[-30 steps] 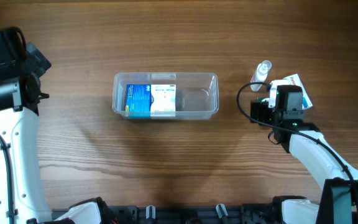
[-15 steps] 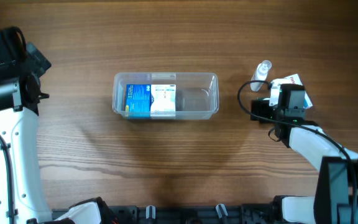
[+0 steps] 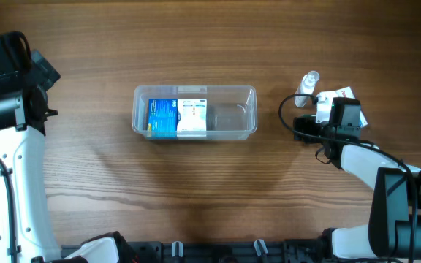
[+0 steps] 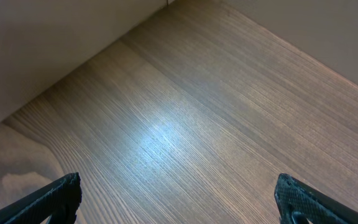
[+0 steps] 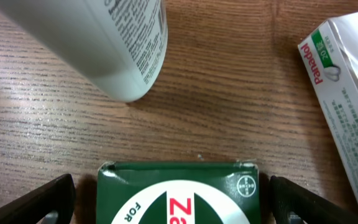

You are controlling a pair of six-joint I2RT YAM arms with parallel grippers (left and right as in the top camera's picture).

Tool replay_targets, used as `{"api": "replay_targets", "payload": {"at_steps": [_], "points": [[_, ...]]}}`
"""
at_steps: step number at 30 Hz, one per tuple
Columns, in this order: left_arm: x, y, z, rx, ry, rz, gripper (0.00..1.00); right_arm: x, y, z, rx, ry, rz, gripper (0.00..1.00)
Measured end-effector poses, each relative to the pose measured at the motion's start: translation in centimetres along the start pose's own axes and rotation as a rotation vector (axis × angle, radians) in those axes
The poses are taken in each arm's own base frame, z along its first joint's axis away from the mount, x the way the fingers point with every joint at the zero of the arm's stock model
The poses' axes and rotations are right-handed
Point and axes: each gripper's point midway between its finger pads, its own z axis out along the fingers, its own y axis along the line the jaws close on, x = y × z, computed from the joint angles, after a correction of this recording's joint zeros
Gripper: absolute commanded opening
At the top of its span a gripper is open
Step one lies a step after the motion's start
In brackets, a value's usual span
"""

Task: Pack container
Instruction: 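Lower the right gripper and grasp the green Zam-Buk tin, then lift the tin and carry it over the container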

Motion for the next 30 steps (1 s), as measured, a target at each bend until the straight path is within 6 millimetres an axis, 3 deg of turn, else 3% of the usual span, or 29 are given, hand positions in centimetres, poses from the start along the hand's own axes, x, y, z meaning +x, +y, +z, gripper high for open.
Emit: {"api": "replay_targets", "payload": {"at_steps": [9, 16, 25, 30], "points": [[0.0, 0.0, 0.0, 0.0, 0.0, 0.0, 1.0, 0.1, 0.0, 0.0, 0.003, 0.005, 0.012, 0.88], [0.0, 0.0, 0.0, 0.0, 0.0, 0.0, 1.0, 0.2, -0.2, 0.0, 0.01, 0.014, 0.026, 0.66], [0.0, 0.0, 0.0, 0.0, 0.0, 0.0, 1.0, 0.4, -0.3, -0.3, 0.019, 0.036, 0.091, 0.54], [0.0, 0.0, 0.0, 0.0, 0.0, 0.0, 1.0, 1.8, -0.1, -1.5, 0.016, 0.104, 0.116, 0.49]]}}
